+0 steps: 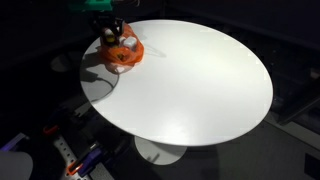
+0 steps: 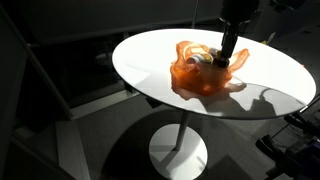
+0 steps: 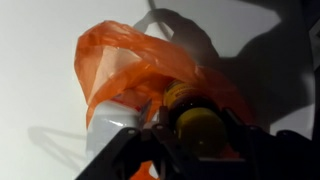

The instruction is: Remove the bottle with a yellow cap from the plastic bag and put it on the table

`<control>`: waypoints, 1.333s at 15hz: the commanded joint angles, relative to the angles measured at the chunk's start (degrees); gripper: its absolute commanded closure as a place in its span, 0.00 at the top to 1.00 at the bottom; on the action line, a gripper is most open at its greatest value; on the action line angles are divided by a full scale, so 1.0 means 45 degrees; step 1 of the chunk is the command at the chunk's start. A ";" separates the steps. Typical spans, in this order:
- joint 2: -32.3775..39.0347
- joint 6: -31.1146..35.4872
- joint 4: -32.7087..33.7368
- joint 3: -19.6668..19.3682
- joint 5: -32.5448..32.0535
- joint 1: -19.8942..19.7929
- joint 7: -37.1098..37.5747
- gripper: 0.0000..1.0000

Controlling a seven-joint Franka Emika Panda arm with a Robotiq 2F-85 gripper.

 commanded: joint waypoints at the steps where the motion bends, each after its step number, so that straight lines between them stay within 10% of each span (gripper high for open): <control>1: -0.0358 -0.0348 0.0125 -0.0127 -0.0051 -0.0194 -0.0108 0.30; 20: -0.0734 -0.1841 0.2393 -0.2249 -0.0046 -0.2295 0.0342 0.30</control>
